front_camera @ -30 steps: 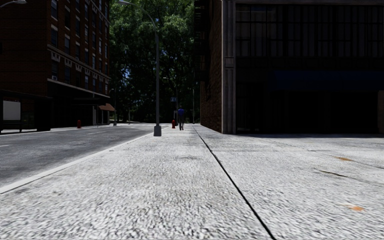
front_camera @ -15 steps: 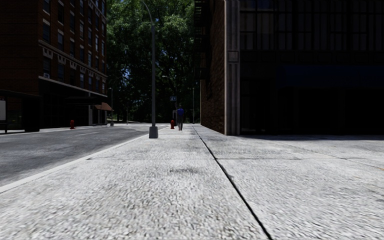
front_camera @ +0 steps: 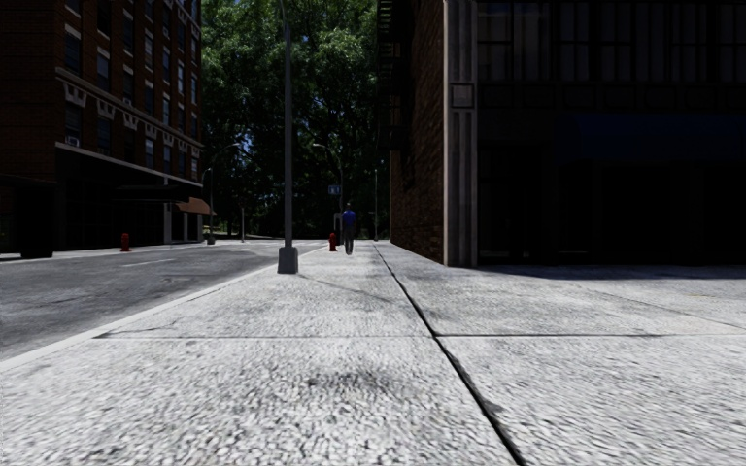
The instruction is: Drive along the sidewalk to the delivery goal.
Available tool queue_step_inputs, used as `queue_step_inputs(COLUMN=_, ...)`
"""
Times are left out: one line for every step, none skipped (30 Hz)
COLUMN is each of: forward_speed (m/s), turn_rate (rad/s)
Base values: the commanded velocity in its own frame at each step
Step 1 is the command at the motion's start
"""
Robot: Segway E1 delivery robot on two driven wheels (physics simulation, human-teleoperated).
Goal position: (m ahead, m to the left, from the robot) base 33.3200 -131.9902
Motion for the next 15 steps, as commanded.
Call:
queue_step_inputs(forward_speed=2.00, turn_rate=0.00)
queue_step_inputs(forward_speed=2.00, turn_rate=0.00)
queue_step_inputs(forward_speed=2.00, turn_rate=0.00)
queue_step_inputs(forward_speed=2.00, turn_rate=0.00)
queue_step_inputs(forward_speed=2.00, turn_rate=0.00)
queue_step_inputs(forward_speed=2.00, turn_rate=0.00)
queue_step_inputs(forward_speed=2.00, turn_rate=0.00)
queue_step_inputs(forward_speed=2.00, turn_rate=0.00)
queue_step_inputs(forward_speed=2.00, turn_rate=0.00)
queue_step_inputs(forward_speed=2.00, turn_rate=0.00)
queue_step_inputs(forward_speed=2.00, turn_rate=0.00)
queue_step_inputs(forward_speed=2.00, turn_rate=0.00)
queue_step_inputs(forward_speed=2.00, turn_rate=0.00)
queue_step_inputs(forward_speed=2.00, turn_rate=0.00)
queue_step_inputs(forward_speed=2.00, turn_rate=0.00)
